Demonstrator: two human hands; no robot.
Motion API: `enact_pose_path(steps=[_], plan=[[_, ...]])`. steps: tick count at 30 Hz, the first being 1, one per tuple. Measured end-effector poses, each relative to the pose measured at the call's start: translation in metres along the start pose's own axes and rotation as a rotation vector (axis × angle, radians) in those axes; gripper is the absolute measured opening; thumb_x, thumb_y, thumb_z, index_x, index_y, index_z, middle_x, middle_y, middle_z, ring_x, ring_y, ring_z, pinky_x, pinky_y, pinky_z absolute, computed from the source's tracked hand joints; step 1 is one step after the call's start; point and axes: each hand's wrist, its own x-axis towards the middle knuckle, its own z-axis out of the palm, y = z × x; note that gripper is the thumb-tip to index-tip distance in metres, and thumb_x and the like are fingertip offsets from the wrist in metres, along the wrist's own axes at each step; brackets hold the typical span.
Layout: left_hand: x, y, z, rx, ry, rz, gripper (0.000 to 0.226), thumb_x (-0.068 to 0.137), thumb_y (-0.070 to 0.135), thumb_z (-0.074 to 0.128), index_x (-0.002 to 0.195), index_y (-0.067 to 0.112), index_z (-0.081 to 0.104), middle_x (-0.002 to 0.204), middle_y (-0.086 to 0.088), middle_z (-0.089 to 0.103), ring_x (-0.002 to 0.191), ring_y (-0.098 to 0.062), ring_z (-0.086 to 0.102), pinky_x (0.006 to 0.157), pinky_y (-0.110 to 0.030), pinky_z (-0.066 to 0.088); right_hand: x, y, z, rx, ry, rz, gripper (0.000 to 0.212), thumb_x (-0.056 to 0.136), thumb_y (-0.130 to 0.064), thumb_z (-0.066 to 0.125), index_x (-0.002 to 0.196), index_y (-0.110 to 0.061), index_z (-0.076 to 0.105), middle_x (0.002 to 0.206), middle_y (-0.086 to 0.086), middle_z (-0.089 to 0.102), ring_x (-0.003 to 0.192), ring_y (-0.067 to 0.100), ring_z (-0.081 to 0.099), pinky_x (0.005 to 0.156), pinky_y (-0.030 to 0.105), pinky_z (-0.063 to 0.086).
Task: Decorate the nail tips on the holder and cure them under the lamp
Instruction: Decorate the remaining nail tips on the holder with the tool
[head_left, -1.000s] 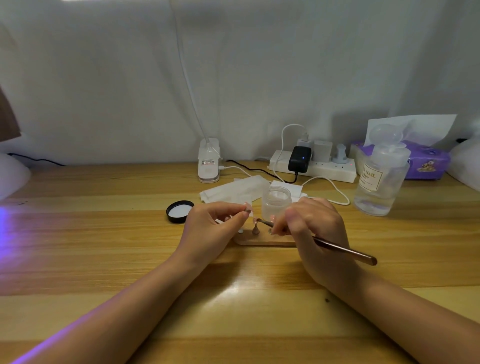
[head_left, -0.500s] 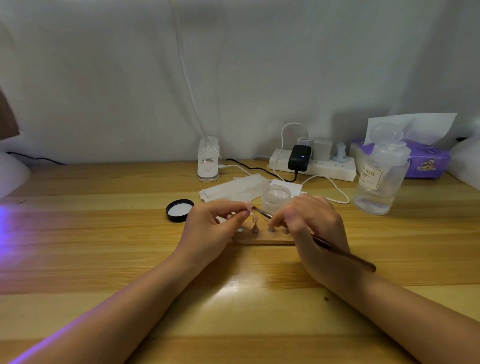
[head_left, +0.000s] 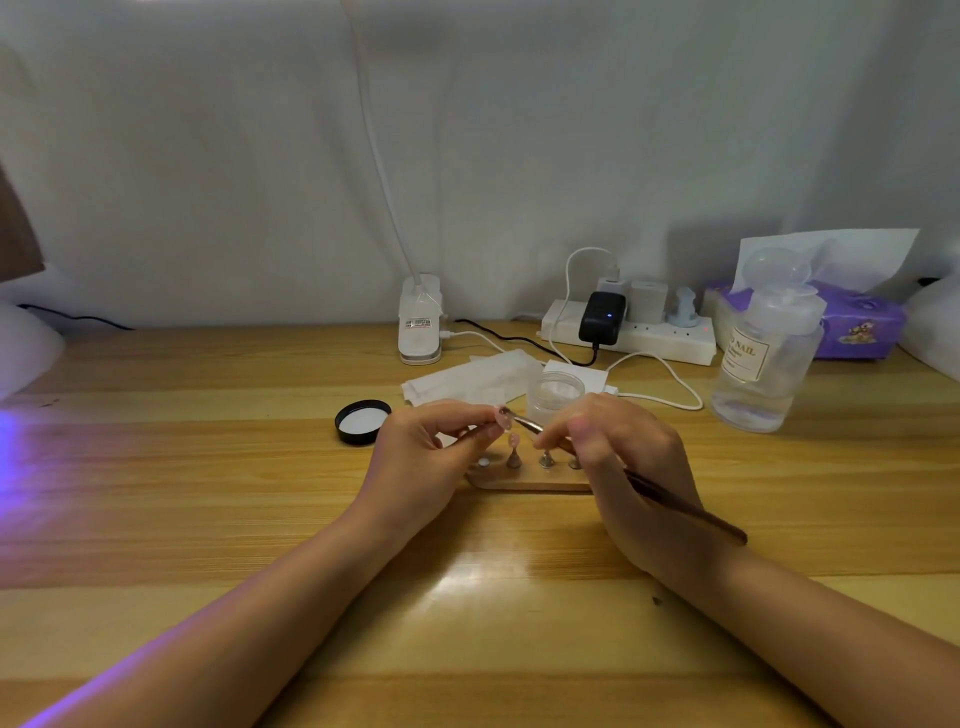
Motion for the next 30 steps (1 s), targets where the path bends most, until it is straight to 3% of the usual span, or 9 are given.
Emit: enact_pose_path(steps=[5,8,11,14,17,23,27,30], plan=[[-0.0003,0.0002,0.0006,-0.013,0.005,-0.005,0.028,0.077,0.004,0.068,0.085,0.030,0.069,0.084,0.018,0.069,0.086,-0.002,0.064,0.079,-0.026,0.053,0.0000,0.0004,0.0006,0.026,-0.024,0.008,0.043,0.092,-0.027,0.033,0.069,-0.011,0.066,0.068,-0.006,0.061,0.070,0.004,0.057,0.065,0.030,0.044],[-0.0007,0.0008,0.0003,-0.013,0.001,0.002,0.026,0.077,0.007,0.068,0.083,0.032,0.069,0.084,0.019,0.069,0.086,-0.002,0.064,0.078,-0.024,0.053,-0.0021,0.0011,-0.0011,0.058,0.019,-0.021,0.045,0.092,-0.022,0.033,0.062,-0.009,0.064,0.062,-0.001,0.062,0.067,0.005,0.057,0.064,0.033,0.043],[-0.0006,0.0007,0.0007,-0.027,-0.008,0.001,0.026,0.077,0.005,0.068,0.083,0.030,0.070,0.084,0.017,0.069,0.084,0.000,0.064,0.073,-0.018,0.052,-0.0014,0.0021,-0.0008,0.037,0.030,-0.021,0.043,0.092,-0.023,0.032,0.067,-0.009,0.064,0.065,0.001,0.062,0.068,0.010,0.056,0.063,0.035,0.044],[-0.0010,0.0000,0.0007,-0.031,-0.014,-0.003,0.023,0.078,0.004,0.068,0.083,0.026,0.072,0.085,0.012,0.071,0.083,-0.005,0.065,0.070,-0.022,0.052,0.0005,0.0024,0.0010,-0.009,0.000,0.008,0.040,0.092,-0.027,0.033,0.075,-0.011,0.065,0.072,0.000,0.062,0.073,0.011,0.055,0.065,0.032,0.043],[-0.0006,-0.0011,0.0000,-0.039,-0.010,-0.010,0.025,0.078,0.004,0.068,0.083,0.028,0.071,0.084,0.014,0.071,0.084,-0.006,0.064,0.068,-0.020,0.051,0.0006,0.0016,0.0016,0.021,-0.010,0.021,0.042,0.092,-0.028,0.033,0.070,-0.010,0.065,0.069,-0.004,0.060,0.071,0.006,0.055,0.064,0.029,0.043],[-0.0003,0.0000,0.0009,-0.064,0.002,-0.022,0.024,0.076,0.007,0.069,0.081,0.030,0.071,0.083,0.018,0.071,0.083,-0.003,0.065,0.067,-0.019,0.052,-0.0013,0.0014,-0.0018,0.071,0.031,0.007,0.045,0.092,-0.024,0.031,0.064,-0.008,0.063,0.063,0.003,0.062,0.066,0.011,0.058,0.062,0.039,0.045],[-0.0006,-0.0002,0.0005,-0.057,0.000,-0.022,0.024,0.077,0.005,0.068,0.081,0.028,0.072,0.084,0.013,0.071,0.083,-0.006,0.065,0.069,-0.026,0.052,0.0013,-0.0002,0.0002,0.017,-0.004,0.034,0.040,0.091,-0.029,0.034,0.076,-0.011,0.066,0.073,0.001,0.064,0.074,0.010,0.057,0.066,0.031,0.045],[-0.0004,-0.0001,0.0003,-0.066,0.006,-0.031,0.024,0.077,0.002,0.068,0.082,0.026,0.072,0.083,0.011,0.071,0.084,-0.008,0.065,0.069,-0.023,0.053,0.0012,-0.0005,0.0005,0.016,-0.023,0.018,0.042,0.091,-0.029,0.034,0.072,-0.010,0.066,0.070,-0.004,0.062,0.072,0.004,0.056,0.065,0.024,0.043]])
